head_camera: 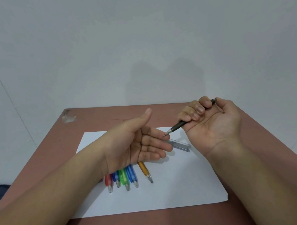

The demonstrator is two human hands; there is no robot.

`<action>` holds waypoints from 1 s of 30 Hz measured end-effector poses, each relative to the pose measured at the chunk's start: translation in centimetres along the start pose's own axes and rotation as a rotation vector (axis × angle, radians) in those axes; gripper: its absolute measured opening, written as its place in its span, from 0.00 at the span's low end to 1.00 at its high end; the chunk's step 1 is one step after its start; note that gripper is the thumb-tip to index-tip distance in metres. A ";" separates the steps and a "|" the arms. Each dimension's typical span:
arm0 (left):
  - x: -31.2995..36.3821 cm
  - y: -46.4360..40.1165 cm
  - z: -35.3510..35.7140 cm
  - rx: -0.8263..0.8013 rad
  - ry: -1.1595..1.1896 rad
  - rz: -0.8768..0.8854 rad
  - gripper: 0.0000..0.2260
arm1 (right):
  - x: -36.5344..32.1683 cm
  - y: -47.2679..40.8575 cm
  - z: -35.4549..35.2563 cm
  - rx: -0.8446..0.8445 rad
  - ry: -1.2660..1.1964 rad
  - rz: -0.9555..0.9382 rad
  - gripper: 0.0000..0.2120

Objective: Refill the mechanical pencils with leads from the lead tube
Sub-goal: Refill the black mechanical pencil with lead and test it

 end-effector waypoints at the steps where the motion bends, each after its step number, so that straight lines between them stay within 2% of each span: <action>1: 0.0 0.0 0.0 -0.004 -0.002 0.000 0.32 | 0.0 0.0 0.0 0.001 0.004 -0.004 0.17; 13: 0.1 0.1 0.0 -0.047 0.002 0.004 0.34 | -0.2 -0.1 -0.1 0.017 -0.016 -0.017 0.17; 30: 0.2 0.1 0.0 -0.075 0.033 0.033 0.32 | -0.5 0.0 -0.1 0.013 -0.054 -0.027 0.17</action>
Point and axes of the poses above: each hand's wrist, its own y-axis away from the middle knuckle, its own z-axis out of the palm, x = y × z, the point moved 4 cm from there along -y, towards the middle knuckle, and after that the axes turned 4 degrees about -z, right-handed, at the moved point
